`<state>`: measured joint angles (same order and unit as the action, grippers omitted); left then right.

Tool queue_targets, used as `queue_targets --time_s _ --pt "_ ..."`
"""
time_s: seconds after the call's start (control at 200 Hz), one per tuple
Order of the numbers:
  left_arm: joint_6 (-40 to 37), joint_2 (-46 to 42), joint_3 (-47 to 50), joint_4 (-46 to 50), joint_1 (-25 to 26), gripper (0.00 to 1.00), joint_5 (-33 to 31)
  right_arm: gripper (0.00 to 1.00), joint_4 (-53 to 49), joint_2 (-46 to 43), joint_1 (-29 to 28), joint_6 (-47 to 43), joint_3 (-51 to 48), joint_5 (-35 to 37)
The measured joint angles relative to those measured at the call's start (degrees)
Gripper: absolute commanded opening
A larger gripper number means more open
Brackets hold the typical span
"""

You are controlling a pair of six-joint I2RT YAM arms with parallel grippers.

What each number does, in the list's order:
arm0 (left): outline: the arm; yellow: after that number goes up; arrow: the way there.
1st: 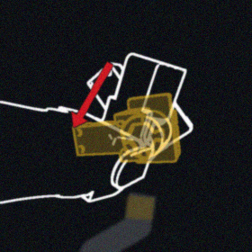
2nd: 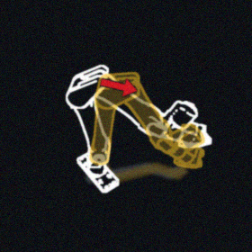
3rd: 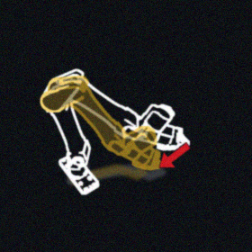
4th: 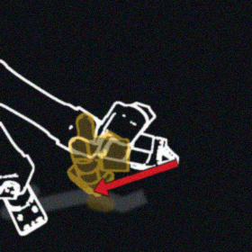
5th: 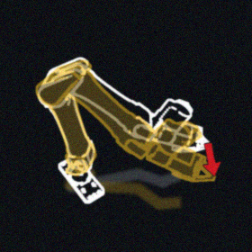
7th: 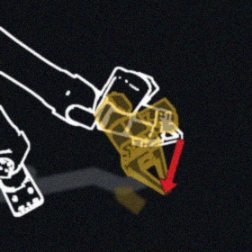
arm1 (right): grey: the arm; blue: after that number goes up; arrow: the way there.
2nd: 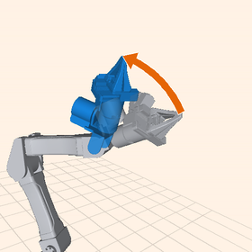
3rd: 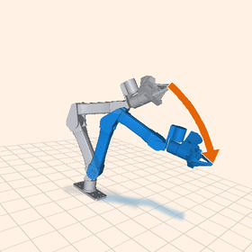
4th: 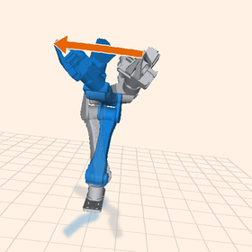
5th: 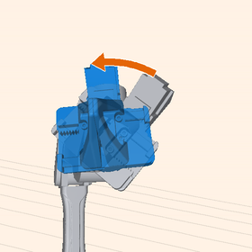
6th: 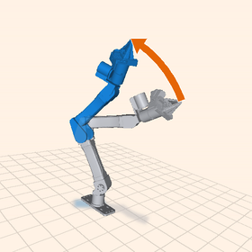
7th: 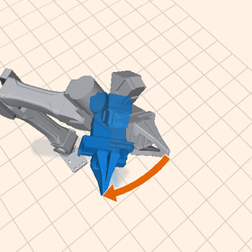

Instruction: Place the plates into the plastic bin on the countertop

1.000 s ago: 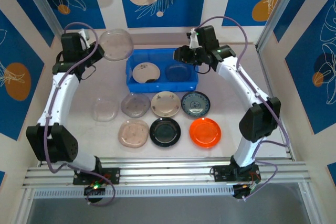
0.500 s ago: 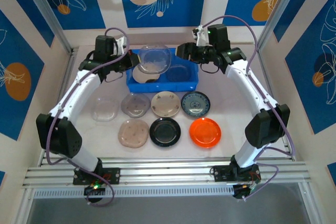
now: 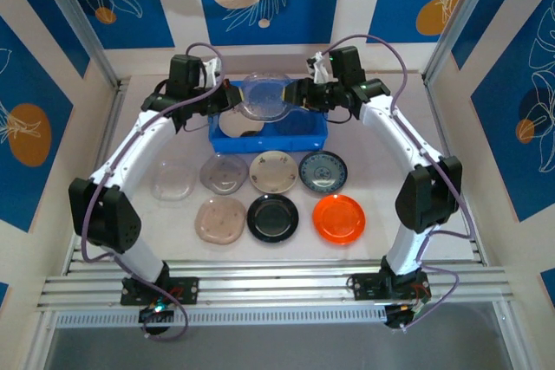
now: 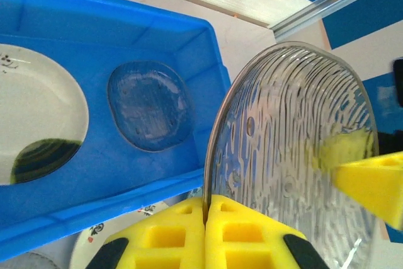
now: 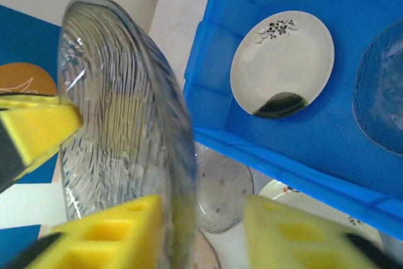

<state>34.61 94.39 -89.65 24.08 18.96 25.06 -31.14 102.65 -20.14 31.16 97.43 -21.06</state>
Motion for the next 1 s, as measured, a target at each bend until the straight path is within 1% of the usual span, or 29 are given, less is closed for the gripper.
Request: queue_targets --time_s 0.01,0.085,0.115,0.145,0.225,0.305,0.335,0.425,0.49,0.5,0.52,0.55,0.565,0.6,0.63,0.635,0.655,0.69,0.765,0.855,1.0 --pt "0.0 0.11 -0.09 -0.02 0.09 0.0 0.0 0.0 0.02 0.02 0.0 0.17 0.0 -0.07" --pt "-0.07 0.94 -0.28 0.37 0.28 0.0 -0.48 0.0 -0.44 0.02 0.07 0.94 0.5 0.22" --pt "-0.2 1.42 -0.5 0.28 0.39 0.09 -0.61 0.0 -0.46 0.02 0.17 0.94 0.63 0.37" --pt "-0.22 1.9 -0.85 0.33 0.48 0.14 -0.61 0.0 -0.85 0.02 0.31 0.94 0.63 0.57" --pt "-0.68 2.91 -1.55 0.68 0.72 0.21 -0.63 0.0 -1.25 0.02 0.46 0.85 0.63 0.94" --pt "-1.33 3.61 -2.16 1.11 1.01 0.24 -0.98 0.0 -1.27 0.02 0.5 0.72 0.63 0.63" --pt "-1.51 3.74 -2.29 1.22 1.07 0.22 -1.09 0.0 -1.29 0.02 0.5 0.59 0.63 0.42" --pt "-1.97 4.42 -3.15 1.75 1.16 0.0 -0.96 0.0 -1.31 0.02 0.5 0.44 0.63 0.09" --pt "-2.19 4.9 -3.93 1.97 1.33 0.0 -0.83 0.0 -1.46 0.04 0.79 0.44 0.61 0.24" --pt "-2.19 4.98 -4.0 1.97 1.33 0.0 -0.85 0.02 -1.44 0.07 0.87 0.44 0.61 0.24" --pt "-2.21 5.16 -4.24 1.97 1.44 0.0 -0.83 0.1 -1.44 0.07 1.03 0.42 0.63 0.22" --pt "-2.19 5.51 -4.59 1.99 1.6 0.0 -0.83 0.29 -1.53 0.11 1.2 0.44 0.63 0.24" --pt "-2.19 5.64 -4.72 1.97 1.64 0.0 -0.83 0.37 -1.62 0.13 1.29 0.63 0.63 0.26" --pt "-2.12 6.19 -5.09 1.97 1.84 0.0 -0.9 0.51 -1.77 0.33 1.53 0.61 0.85 0.02" --pt "-2.14 6.93 -5.55 1.92 1.99 0.0 -1.29 0.66 -2.01 0.44 1.79 0.61 0.96 0.02" --pt "-2.14 6.93 -5.55 1.92 1.99 0.0 -1.29 0.66 -2.05 0.44 1.81 0.61 0.96 0.02" --pt "-2.12 7.48 -5.95 2.03 2.03 0.0 -1.33 0.71 -2.25 0.44 1.99 0.61 1.01 0.09" --pt "-2.12 8.57 -6.67 2.12 2.12 0.0 -1.62 0.74 -2.75 0.44 2.29 0.61 1.05 0.26" --pt "-2.14 11.61 -8.9 2.19 2.21 0.0 -2.47 0.76 -3.19 0.39 2.99 0.5 1.03 1.42" --pt "-2.16 15.69 -12.13 2.6 2.51 0.0 -3.8 0.76 -2.95 -0.7 4.7 0.9 -0.44 3.19" --pt "-2.14 22.75 -18.16 3.72 3.48 0.0 -6.08 0.75 -2.93 -5.05 8.85 2.08 -4.35 5.4"
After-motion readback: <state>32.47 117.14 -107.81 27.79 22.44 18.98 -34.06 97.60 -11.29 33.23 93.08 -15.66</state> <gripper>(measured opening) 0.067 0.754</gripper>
